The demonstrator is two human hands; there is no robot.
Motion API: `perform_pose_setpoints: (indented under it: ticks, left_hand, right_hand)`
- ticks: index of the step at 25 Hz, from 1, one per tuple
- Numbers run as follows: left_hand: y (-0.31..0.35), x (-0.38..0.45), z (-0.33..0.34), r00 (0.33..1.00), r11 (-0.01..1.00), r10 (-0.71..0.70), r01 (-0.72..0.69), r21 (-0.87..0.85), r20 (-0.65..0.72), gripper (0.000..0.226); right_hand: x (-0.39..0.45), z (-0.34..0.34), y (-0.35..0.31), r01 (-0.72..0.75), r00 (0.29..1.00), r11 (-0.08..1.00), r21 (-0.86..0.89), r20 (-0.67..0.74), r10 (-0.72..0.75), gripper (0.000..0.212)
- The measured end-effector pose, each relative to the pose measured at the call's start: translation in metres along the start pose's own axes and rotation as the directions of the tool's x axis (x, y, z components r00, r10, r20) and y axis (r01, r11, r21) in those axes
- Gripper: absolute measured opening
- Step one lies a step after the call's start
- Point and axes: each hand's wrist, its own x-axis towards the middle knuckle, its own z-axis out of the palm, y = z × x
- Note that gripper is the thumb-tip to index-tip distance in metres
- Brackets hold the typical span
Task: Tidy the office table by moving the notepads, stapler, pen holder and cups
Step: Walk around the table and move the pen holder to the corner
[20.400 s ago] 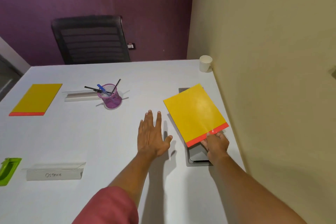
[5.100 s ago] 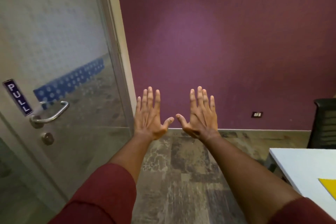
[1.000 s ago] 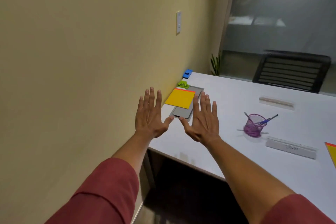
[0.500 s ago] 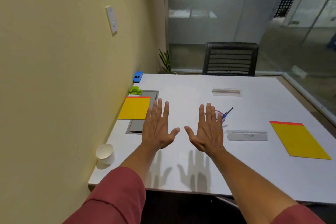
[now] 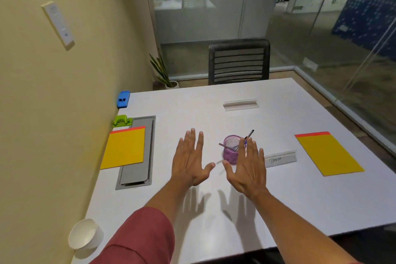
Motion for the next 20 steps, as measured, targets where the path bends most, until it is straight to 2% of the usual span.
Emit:
perform_pose_setpoints:
  ticks: [5,8,11,15,17,20]
  left_hand:
    - [-0.008,0.046,0.014,0.989,0.989,0.098,-0.085,-0.118,0.111,0.097]
    - [-0.016,0.068,0.022,0.971,0.973,0.14,-0.099,-0.207,0.193,0.094]
    - [-0.025,0.083,0.033,0.944,0.966,0.184,-0.122,-0.226,0.274,0.089]
    - [-0.027,0.105,0.044,0.94,0.924,0.14,-0.01,-0.382,0.312,0.074]
    - [-0.025,0.117,0.051,0.945,0.867,0.113,0.057,-0.495,0.306,0.057]
    - [-0.018,0.133,0.06,0.945,0.756,0.001,0.213,-0.619,0.327,0.037]
  right_hand:
    - [0.018,0.012,0.004,-0.227,0.974,0.968,0.108,0.038,0.225,0.08]
    - [0.028,0.017,0.001,-0.335,0.942,0.93,0.15,0.024,0.335,0.067]
    - [0.034,0.028,-0.002,-0.445,0.894,0.874,0.197,0.043,0.445,0.053]
    - [0.047,0.04,0.002,-0.536,0.84,0.798,0.276,0.077,0.538,0.045]
    - [0.056,0.045,0.006,-0.58,0.804,0.743,0.334,0.09,0.587,0.044]
    - [0.07,0.053,0.016,-0.616,0.772,0.684,0.391,0.123,0.624,0.042]
